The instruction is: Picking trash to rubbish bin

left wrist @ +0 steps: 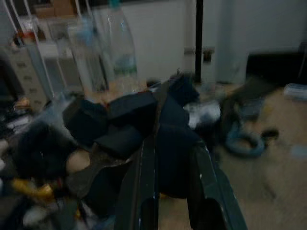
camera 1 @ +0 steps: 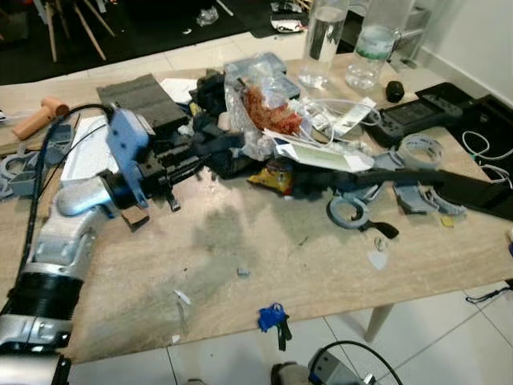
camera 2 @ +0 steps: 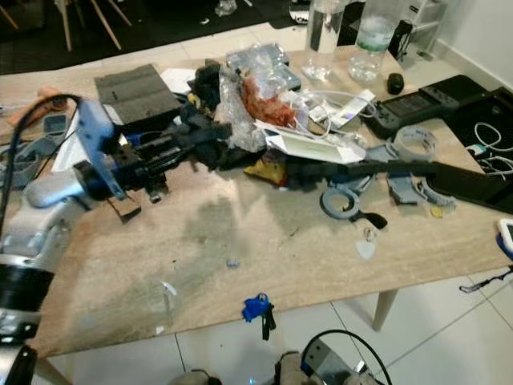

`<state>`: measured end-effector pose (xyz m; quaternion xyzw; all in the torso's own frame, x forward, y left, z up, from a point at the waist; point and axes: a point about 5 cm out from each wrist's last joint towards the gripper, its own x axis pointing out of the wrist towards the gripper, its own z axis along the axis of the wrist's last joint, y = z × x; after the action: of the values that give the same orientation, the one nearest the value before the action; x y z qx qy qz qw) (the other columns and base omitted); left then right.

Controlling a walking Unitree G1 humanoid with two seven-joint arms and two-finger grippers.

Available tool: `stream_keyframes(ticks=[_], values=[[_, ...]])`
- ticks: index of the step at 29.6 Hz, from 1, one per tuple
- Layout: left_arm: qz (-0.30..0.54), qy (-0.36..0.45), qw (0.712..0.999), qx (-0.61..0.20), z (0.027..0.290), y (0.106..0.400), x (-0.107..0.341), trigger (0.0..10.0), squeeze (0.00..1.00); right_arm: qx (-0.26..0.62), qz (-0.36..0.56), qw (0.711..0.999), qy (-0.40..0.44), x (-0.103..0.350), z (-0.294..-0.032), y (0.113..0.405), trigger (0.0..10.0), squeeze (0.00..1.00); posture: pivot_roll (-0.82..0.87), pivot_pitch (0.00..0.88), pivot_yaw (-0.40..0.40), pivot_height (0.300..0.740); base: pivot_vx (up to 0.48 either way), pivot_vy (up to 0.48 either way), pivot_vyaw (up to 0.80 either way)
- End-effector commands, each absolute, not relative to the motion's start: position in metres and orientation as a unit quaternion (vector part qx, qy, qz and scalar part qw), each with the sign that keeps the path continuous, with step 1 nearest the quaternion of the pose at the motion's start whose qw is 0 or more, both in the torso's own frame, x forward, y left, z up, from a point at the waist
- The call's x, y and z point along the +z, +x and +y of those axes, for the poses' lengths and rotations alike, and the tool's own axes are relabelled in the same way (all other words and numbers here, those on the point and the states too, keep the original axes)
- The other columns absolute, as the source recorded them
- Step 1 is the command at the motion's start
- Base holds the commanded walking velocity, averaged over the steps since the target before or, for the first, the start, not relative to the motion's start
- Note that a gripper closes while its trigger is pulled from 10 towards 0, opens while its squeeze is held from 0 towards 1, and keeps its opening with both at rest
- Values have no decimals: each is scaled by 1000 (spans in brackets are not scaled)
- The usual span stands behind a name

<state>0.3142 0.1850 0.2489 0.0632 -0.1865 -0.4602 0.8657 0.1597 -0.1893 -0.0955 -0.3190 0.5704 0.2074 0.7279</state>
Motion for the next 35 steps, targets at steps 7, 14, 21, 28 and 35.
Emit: stream_keyframes(ticks=[7,14,21,28,35], values=[[-240,-115,888,-374,219,290,256,10000,0,236,560,734,-302,-98,-171,159,10000,0,8,144,37,740,0,0,0],[-218,-198,896,-332,240,260,221,10000,0,243,558,730,-310,-97,-171,159,10000,0,36,148,21,740,0,0,0],[-184,-257,912,-261,268,231,189,10000,0,252,554,725,-322,-97,-172,161,10000,0,68,150,2,740,-181,0,0],[-139,-283,923,-218,277,221,158,10000,0,257,551,723,-328,-96,-173,162,10000,0,68,141,-2,740,-429,0,0],[-106,-327,922,-179,282,213,124,10000,0,257,549,721,-334,-96,-175,163,10000,0,67,131,-13,740,-456,0,0]])
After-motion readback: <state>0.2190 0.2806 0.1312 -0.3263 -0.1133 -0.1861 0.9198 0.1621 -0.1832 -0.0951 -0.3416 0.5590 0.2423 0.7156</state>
